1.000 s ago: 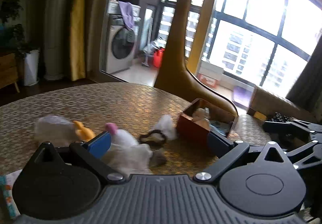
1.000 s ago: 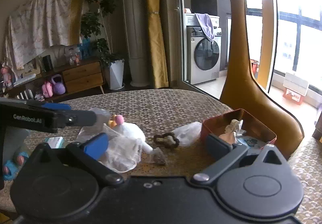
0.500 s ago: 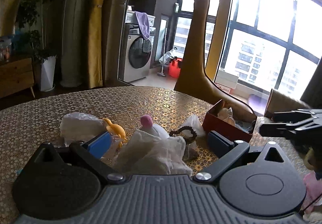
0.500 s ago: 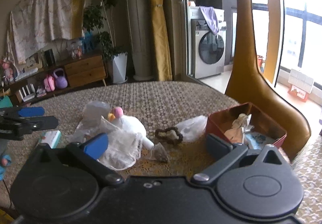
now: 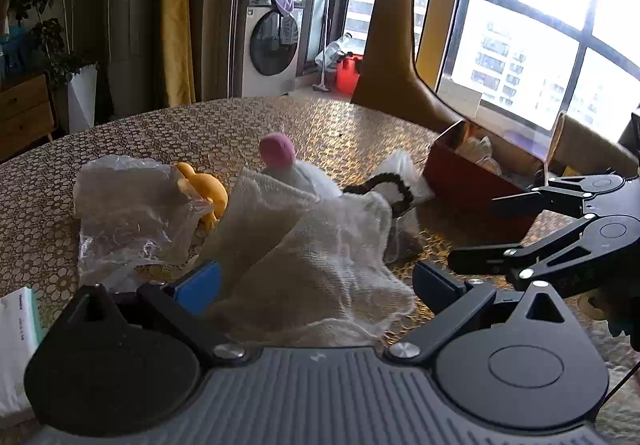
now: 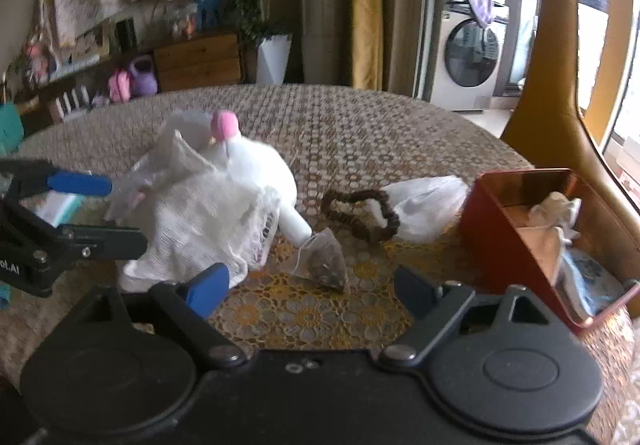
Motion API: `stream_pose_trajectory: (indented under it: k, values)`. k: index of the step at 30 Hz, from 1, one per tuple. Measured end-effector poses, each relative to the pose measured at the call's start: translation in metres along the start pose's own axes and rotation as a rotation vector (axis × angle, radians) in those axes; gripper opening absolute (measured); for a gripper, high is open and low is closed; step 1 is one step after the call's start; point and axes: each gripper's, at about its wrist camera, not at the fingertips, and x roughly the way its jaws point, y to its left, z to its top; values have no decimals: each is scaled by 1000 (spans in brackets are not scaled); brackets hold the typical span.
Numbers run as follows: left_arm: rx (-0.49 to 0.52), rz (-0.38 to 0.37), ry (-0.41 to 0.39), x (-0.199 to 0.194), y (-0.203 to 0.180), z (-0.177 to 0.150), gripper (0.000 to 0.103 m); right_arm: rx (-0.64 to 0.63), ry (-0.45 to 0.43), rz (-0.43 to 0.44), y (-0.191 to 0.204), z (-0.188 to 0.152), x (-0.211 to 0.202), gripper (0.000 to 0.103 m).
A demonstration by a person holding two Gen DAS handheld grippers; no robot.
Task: Organize soft objects
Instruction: 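Move both tools back over the table toward the mesh-wrapped plush, then grasp the white mesh cloth with the left tool while the right tool grasps a small tea bag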
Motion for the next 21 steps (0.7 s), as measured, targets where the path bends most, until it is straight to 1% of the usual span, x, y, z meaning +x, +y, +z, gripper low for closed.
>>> stream_pose_trajectory:
  k: [5, 7, 8, 9, 12, 13, 14, 15, 17, 18, 20, 21]
  values:
    - [4, 22, 39, 27, 3, -5, 102, -1, 43, 21, -6, 0, 31, 78]
    - [-6, 21, 53, 36, 4, -6, 100, 14, 55, 25, -9, 1, 41, 76]
    - [-7, 25, 58, 39, 4, -7, 95, 23, 60, 30, -10, 1, 45, 73]
    - [-5, 30, 61, 42, 4, -8, 93, 29, 62, 30, -10, 2, 48, 70]
    - [-1, 38, 72, 49, 4, -8, 80, 29, 64, 31, -9, 4, 57, 67]
    - [-2, 44, 77, 51, 4, -7, 72, 24, 66, 29, -8, 4, 59, 66]
    - [-5, 50, 79, 53, 4, -7, 64, 18, 67, 25, -7, 5, 61, 61]
    - [-9, 55, 83, 55, 5, -7, 62, 12, 68, 20, -6, 5, 63, 55]
    - [-28, 61, 88, 58, 8, -5, 54, 12, 67, 21, -5, 6, 65, 51]
    - [-41, 61, 85, 57, 11, -4, 51, 16, 64, 23, -5, 6, 64, 47]
    - [-70, 54, 76, 55, 15, -2, 38, 19, 59, 20, -5, 7, 65, 44]
    - [-79, 52, 74, 53, 16, -1, 35, 19, 58, 17, -4, 7, 64, 40]
